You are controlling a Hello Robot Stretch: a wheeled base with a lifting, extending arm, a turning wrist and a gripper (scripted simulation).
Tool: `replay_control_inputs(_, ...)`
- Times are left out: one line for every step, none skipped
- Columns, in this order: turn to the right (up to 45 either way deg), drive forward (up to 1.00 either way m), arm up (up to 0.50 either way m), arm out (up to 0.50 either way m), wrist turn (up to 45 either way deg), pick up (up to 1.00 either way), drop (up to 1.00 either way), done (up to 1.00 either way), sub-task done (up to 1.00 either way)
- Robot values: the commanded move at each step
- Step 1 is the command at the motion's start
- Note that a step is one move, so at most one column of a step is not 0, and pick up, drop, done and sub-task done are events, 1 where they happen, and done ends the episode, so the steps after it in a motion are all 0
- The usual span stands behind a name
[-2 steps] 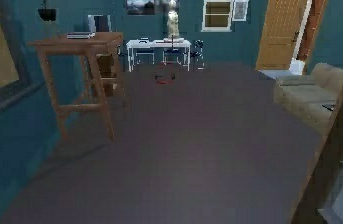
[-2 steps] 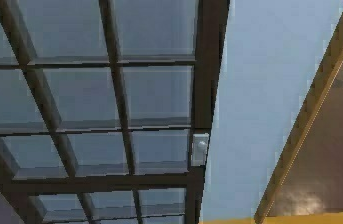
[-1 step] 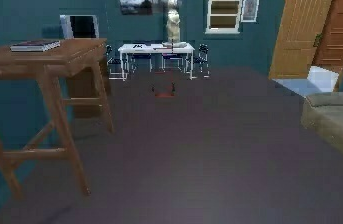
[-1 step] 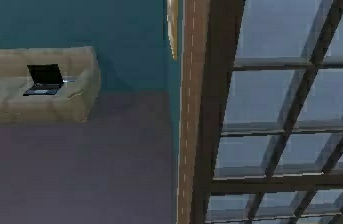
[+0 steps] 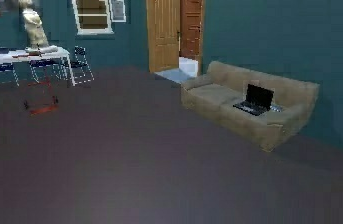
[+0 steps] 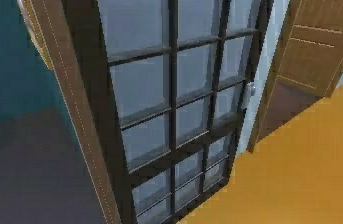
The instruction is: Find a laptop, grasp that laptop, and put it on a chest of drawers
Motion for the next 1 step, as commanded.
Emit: replay_control_inputs(0.0, 0.45, 0.00, 0.00, 0.0, 0.00, 0.00, 0.00, 0.00)
